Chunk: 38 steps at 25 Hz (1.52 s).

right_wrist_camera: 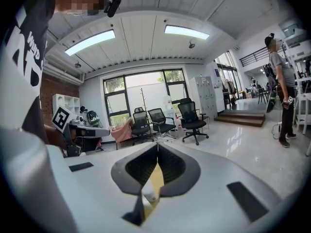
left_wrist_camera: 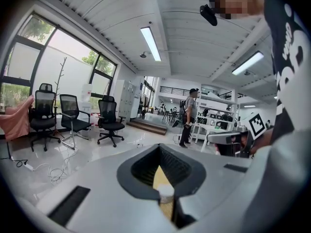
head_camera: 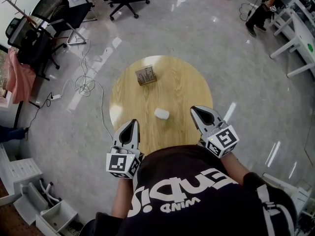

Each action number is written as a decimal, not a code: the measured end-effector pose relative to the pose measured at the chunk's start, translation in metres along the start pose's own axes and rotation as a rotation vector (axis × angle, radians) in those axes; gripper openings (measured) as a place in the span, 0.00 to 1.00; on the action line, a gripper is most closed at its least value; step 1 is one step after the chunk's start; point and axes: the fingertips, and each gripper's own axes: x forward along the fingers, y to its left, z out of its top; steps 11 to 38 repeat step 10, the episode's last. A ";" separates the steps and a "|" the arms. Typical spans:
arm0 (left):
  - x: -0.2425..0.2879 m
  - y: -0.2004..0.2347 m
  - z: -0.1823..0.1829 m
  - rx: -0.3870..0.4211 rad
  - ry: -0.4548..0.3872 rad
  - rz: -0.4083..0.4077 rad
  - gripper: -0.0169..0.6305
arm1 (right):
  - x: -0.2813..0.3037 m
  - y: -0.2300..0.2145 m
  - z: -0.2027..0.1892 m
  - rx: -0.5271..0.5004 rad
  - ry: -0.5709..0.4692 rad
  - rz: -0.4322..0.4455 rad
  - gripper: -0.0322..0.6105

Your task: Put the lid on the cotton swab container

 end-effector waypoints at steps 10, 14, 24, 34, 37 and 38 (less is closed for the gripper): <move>-0.001 0.005 -0.002 -0.004 0.000 0.007 0.04 | 0.005 0.003 0.000 -0.012 -0.002 0.013 0.05; -0.001 0.005 -0.002 -0.004 0.000 0.007 0.04 | 0.005 0.003 0.000 -0.012 -0.002 0.013 0.05; -0.001 0.005 -0.002 -0.004 0.000 0.007 0.04 | 0.005 0.003 0.000 -0.012 -0.002 0.013 0.05; -0.001 0.005 -0.002 -0.004 0.000 0.007 0.04 | 0.005 0.003 0.000 -0.012 -0.002 0.013 0.05; -0.001 0.005 -0.002 -0.004 0.000 0.007 0.04 | 0.005 0.003 0.000 -0.012 -0.002 0.013 0.05; -0.001 0.005 -0.002 -0.004 0.000 0.007 0.04 | 0.005 0.003 0.000 -0.012 -0.002 0.013 0.05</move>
